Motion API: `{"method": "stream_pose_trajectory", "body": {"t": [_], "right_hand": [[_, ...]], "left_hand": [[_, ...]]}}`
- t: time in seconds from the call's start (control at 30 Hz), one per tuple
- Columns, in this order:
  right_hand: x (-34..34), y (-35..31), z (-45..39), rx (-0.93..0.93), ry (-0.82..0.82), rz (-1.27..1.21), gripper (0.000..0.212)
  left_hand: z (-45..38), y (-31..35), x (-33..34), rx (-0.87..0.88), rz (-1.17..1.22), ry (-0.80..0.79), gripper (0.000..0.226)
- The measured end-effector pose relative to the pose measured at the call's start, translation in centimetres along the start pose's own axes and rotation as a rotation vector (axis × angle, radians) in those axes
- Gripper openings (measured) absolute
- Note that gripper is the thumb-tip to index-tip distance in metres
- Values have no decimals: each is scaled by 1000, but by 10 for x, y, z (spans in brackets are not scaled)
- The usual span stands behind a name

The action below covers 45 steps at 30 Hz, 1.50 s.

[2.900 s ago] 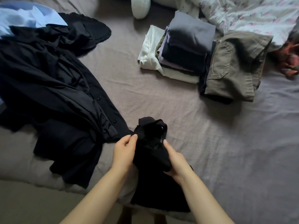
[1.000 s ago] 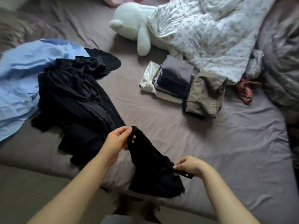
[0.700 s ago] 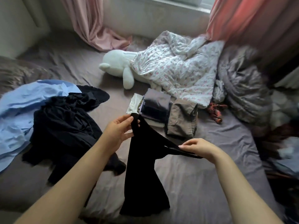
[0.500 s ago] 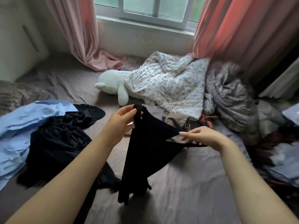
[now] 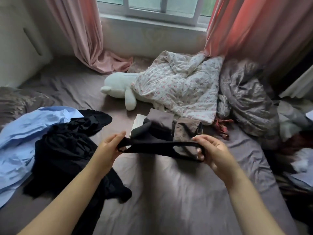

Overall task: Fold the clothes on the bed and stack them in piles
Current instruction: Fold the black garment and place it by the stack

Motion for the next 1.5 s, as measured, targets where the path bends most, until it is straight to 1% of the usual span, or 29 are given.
{"method": "stream_pose_trajectory", "body": {"t": [0.03,0.1,0.2,0.3,0.33,0.4,0.47,0.53,0.7,0.8,0.9,1.0,1.1,1.17,1.23,1.37,1.43,1.5], "right_hand": [[1,24,2,81,-62,53,13],[5,75,7,255,-192,207,11],[7,160,14,492,-263,419,16],[10,246,20,700,-233,488,14],[11,271,21,747,-201,485,11],[13,311,22,808,-96,402,8],[13,338,20,816,25,320,7],[11,358,17,792,82,303,9],[4,389,16,764,53,319,23],[-4,395,13,736,67,416,32],[-11,401,8,683,86,445,37],[-11,400,-2,656,114,390,30],[-7,395,-21,657,192,183,15],[-6,394,-34,669,227,94,16],[-4,390,-49,657,212,92,19],[4,386,-81,640,118,125,20],[8,388,-107,583,63,276,18],[11,393,-144,469,47,503,11]], "left_hand": [[3,-19,-12,-30,-69,23,33],[8,-64,-36,-97,-266,40,28],[17,-140,-70,-248,-526,36,17],[27,-218,-101,-441,-632,108,21],[28,-243,-109,-488,-636,131,23],[30,-284,-120,-558,-636,155,24],[31,-315,-126,-598,-664,153,23],[31,-336,-131,-612,-701,146,24],[30,-366,-141,-710,-791,102,26],[33,-376,-149,-760,-806,99,25],[34,-384,-154,-797,-850,45,26],[28,-386,-151,-769,-875,16,26],[13,-382,-144,-728,-873,46,25],[2,-381,-140,-695,-828,107,26],[-11,-379,-135,-662,-810,172,26],[-38,-374,-125,-574,-811,274,22],[-51,-373,-122,-532,-784,290,21],[-62,-373,-119,-510,-817,243,15]]}}
Point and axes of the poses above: each hand's wrist, its own z-axis away from the middle knuckle, its own x-axis out of the palm, y = z × x, the point moved 4 cm from there along -z, towards the middle knuckle, and after that the axes turned 3 degrees about y, right-handed, at the moved point
